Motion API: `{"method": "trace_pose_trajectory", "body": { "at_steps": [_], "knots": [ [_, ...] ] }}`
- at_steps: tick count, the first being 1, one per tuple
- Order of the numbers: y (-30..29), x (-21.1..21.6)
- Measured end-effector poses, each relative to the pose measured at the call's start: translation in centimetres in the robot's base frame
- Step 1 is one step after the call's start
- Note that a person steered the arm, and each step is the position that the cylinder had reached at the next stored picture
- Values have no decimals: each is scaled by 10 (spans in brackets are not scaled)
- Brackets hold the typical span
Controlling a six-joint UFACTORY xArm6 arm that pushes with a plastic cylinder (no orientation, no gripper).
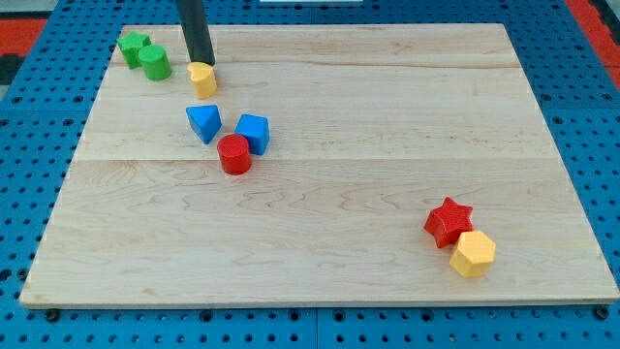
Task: Place the arm below the red circle
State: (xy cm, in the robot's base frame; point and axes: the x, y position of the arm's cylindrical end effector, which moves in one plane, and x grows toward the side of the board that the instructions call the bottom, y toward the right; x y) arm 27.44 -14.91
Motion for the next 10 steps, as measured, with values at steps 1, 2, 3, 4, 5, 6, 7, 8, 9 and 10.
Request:
{"method": "trace_pose_trajectory", "body": {
  "at_steps": [1, 2, 3, 4, 5, 6, 7, 8, 9, 10],
  "knots": [
    [0, 0],
    [0, 2],
    [0, 27],
    [11, 32],
    [47, 44],
    [-6, 76],
    [24, 61],
    [0, 60],
    [-5, 57],
    [-37, 37]
  ]
}}
